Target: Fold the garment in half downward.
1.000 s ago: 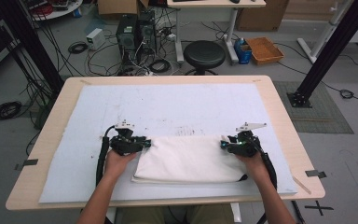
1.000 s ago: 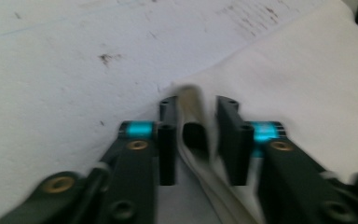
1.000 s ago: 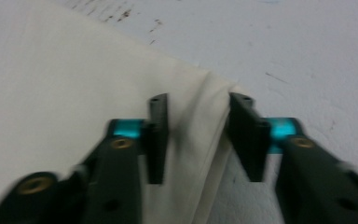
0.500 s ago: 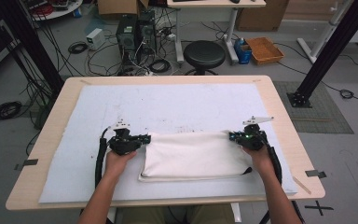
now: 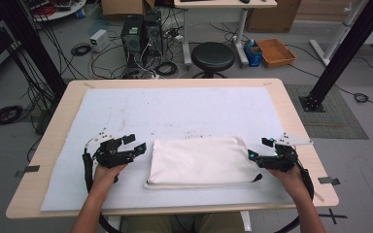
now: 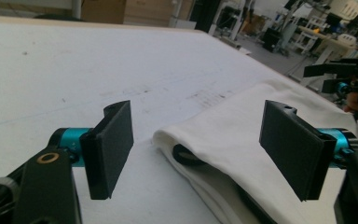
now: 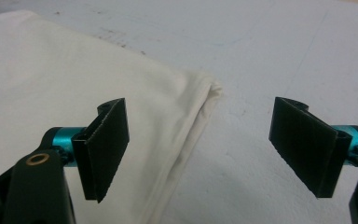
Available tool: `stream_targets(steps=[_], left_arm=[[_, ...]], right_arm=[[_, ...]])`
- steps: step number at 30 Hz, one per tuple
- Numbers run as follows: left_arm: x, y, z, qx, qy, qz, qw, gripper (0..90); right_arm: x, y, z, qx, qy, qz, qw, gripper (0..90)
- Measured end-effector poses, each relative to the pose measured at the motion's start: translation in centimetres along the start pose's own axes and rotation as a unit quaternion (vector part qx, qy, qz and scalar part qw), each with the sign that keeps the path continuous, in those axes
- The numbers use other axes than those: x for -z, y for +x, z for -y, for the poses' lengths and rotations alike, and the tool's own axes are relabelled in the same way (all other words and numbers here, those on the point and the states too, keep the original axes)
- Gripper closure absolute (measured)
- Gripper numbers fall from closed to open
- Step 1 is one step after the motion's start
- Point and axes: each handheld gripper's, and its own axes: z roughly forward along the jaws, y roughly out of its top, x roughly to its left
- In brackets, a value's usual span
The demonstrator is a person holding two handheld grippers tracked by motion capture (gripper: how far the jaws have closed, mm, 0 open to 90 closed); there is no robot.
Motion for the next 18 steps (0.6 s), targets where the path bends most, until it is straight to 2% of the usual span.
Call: stream_targets(steps=[1, 3, 6, 8, 13, 18], left_arm=[[0.0, 0.0, 0.0, 0.000, 0.000, 0.000, 1.0000, 24.8], [0.8, -0.3, 0.1, -0.007, -0.009, 0.015, 0.9998, 24.6], [1.3, -0.4, 0.1, -0.018, -0.003, 0.019, 0.9997, 24.6], [1.4, -0.3, 0.0, -0.022, 0.003, 0.016, 0.9996, 24.6], [1.8, -0.2, -0.4, -0.024, -0.002, 0.012, 0.9996, 24.6], [1.9, -0.5, -0.3, -0.037, 0.014, 0.004, 0.9992, 24.6]], right_arm=[[0.3, 0.2, 0.0, 0.003, -0.006, 0.000, 1.0000, 19.5], [0.9, 0.6, 0.0, 0.017, -0.013, -0.008, 0.9997, 19.5], [1.4, 1.0, -0.3, 0.030, -0.021, -0.005, 0.9993, 19.5], [1.5, 1.2, -0.5, 0.031, -0.030, -0.009, 0.9990, 19.5], [1.6, 1.3, -0.5, 0.027, -0.034, -0.022, 0.9988, 19.5], [1.6, 1.4, -0.2, 0.021, -0.030, -0.023, 0.9991, 19.5]])
